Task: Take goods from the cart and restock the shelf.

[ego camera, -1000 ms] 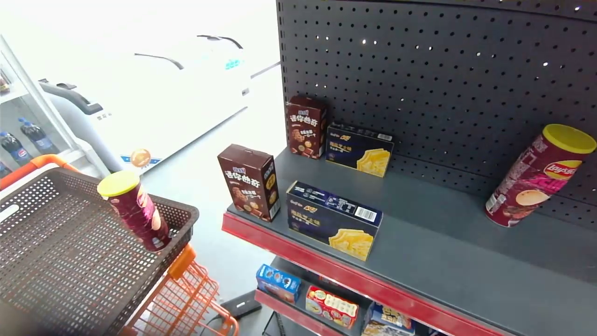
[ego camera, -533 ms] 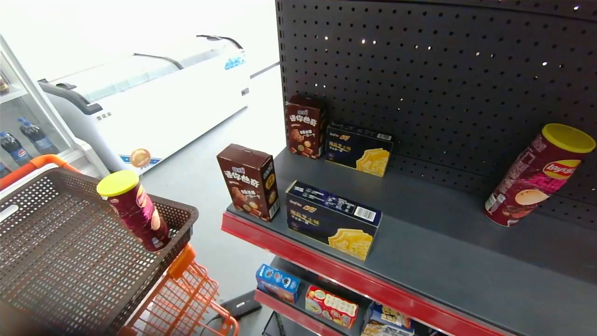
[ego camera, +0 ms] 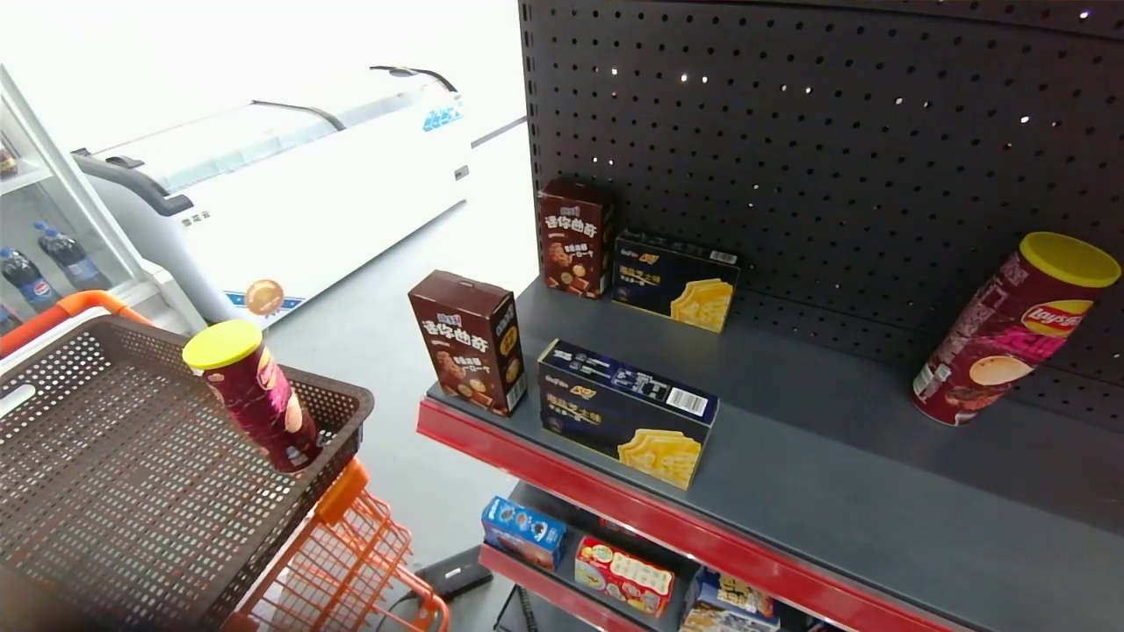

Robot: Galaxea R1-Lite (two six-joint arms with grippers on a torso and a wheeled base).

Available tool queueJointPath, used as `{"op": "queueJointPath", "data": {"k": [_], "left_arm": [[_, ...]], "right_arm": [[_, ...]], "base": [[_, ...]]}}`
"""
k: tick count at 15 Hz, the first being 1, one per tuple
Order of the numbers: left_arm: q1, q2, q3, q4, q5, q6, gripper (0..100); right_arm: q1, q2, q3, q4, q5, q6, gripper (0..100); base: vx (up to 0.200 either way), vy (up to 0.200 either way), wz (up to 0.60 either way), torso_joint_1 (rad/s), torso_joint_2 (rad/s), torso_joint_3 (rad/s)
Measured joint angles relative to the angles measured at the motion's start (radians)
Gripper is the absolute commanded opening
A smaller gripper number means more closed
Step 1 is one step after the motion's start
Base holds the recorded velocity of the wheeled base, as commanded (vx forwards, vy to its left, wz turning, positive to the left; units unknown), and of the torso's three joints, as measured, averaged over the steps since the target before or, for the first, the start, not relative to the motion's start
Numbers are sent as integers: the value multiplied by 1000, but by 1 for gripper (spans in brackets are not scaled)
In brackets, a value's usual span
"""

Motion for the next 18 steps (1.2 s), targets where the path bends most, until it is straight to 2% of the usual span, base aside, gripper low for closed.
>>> {"op": "queueJointPath", "data": {"k": [3, 5, 7, 9, 11, 13, 16, 18], "left_arm": [[53, 220, -29, -89, -52, -4, 100], [107, 360, -40, -156, -66, -2, 100], [153, 509, -37, -290, -72, -8, 100], [176, 667, -3, -544, -74, -9, 100], [188, 845, 51, -847, -73, -4, 100], [191, 1012, 78, -1066, -73, -3, 100], [183, 1250, 99, -1370, -72, 0, 100], [167, 1370, 101, -1484, -71, 1, 100]], "right_arm": [[0, 0, 0, 0, 0, 0, 100], [0, 0, 0, 0, 0, 0, 100], [0, 0, 0, 0, 0, 0, 100], [0, 0, 0, 0, 0, 0, 100], [0, 0, 0, 0, 0, 0, 100], [0, 0, 0, 0, 0, 0, 100], [0, 0, 0, 0, 0, 0, 100], [0, 0, 0, 0, 0, 0, 100]], "base": [[0, 0, 0, 0, 0, 0], [0, 0, 0, 0, 0, 0], [0, 0, 0, 0, 0, 0], [0, 0, 0, 0, 0, 0], [0, 0, 0, 0, 0, 0], [0, 0, 0, 0, 0, 0], [0, 0, 0, 0, 0, 0], [0, 0, 0, 0, 0, 0]]}}
